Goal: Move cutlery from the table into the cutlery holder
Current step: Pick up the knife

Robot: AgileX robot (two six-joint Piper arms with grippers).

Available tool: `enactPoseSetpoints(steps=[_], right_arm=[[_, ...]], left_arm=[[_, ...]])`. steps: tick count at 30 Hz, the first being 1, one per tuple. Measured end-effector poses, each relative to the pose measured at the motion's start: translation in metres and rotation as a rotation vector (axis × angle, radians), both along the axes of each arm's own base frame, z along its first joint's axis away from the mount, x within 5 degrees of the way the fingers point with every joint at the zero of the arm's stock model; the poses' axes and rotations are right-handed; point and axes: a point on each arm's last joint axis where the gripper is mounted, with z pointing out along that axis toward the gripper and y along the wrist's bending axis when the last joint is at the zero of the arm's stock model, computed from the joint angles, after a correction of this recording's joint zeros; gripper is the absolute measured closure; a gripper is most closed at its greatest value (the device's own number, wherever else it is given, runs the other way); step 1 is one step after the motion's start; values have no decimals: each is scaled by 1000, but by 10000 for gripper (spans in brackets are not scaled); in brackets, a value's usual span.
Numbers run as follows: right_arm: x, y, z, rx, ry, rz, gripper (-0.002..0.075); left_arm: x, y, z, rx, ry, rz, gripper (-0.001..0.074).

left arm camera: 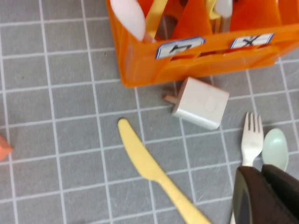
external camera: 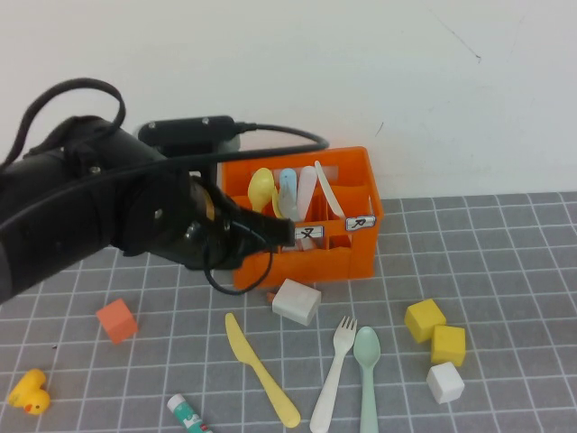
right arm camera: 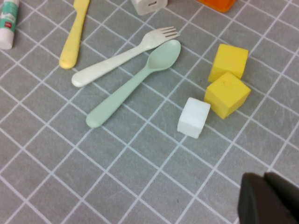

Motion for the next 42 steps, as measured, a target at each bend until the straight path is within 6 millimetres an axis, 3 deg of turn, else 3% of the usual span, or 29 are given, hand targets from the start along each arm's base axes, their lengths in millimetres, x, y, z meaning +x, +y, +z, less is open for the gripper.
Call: enactPoseSetpoints(steps=[5,12,19,21,28,37,42], right_arm=[[0,0,0,-2,-3,4,729],[0,0,0,-4,-5,7,729],[0,0,0,2,-5,5,729],[0,0,0,0,-6,10,729],[-1,1,0,1,1,20,729],[-2,2,0,9,9,26,729],[-2,2,0,12,15,31,729]], left_arm=[[-7,4,-24,12,61,32,734],[-30,14,-86,-28,174,106,734],[-24,8,-114,-41,203,103,724],[-22,5,-123,-58,232,123,678],[-6,-15,-155,-84,385,174,384],[20,-35,-188,-36,484,176,333],[22,-35,-189,-4,487,155,335]])
